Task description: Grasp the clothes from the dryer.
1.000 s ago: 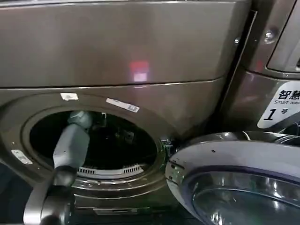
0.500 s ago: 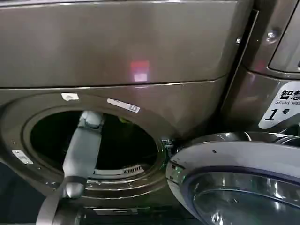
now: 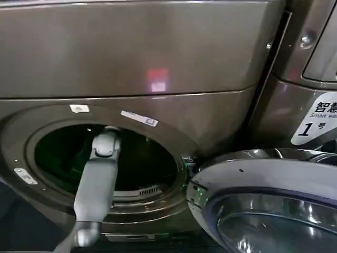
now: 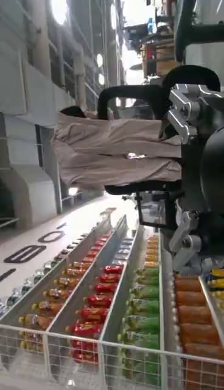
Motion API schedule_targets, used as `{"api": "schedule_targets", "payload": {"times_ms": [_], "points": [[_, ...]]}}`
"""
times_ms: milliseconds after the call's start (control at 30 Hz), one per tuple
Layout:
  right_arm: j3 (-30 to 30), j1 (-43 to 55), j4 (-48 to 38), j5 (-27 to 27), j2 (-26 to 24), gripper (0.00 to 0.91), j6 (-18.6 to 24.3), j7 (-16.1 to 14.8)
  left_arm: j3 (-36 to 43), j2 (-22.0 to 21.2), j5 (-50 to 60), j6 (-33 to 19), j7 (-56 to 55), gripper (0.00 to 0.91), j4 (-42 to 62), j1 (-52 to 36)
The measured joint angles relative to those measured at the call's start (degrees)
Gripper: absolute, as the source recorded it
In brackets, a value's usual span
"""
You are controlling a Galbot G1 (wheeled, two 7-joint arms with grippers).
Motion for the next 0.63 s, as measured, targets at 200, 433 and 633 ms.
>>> {"api": "schedule_targets", "payload": {"times_ms": [200,433,633], "points": [[0.55,0.09,0.52,0.09,-0.1,0.907,-0.86,0.2,-0.05,-0.01,-2.13,0.61,-1.71,0.0,-0.35,0.35],[0.93,0.33,0.8,-0.02,-0.14,0.907,-2.08,0.41,0.18,-0.46,-2.79,0.43,-2.59,0.0,-0.01,0.38],[0.96,0.57,1.11,-0.18,-0.12,0.907,-2.63,0.65,0.2,-0.37,-2.84,0.3,-2.67,0.0,0.19,0.53]]}}
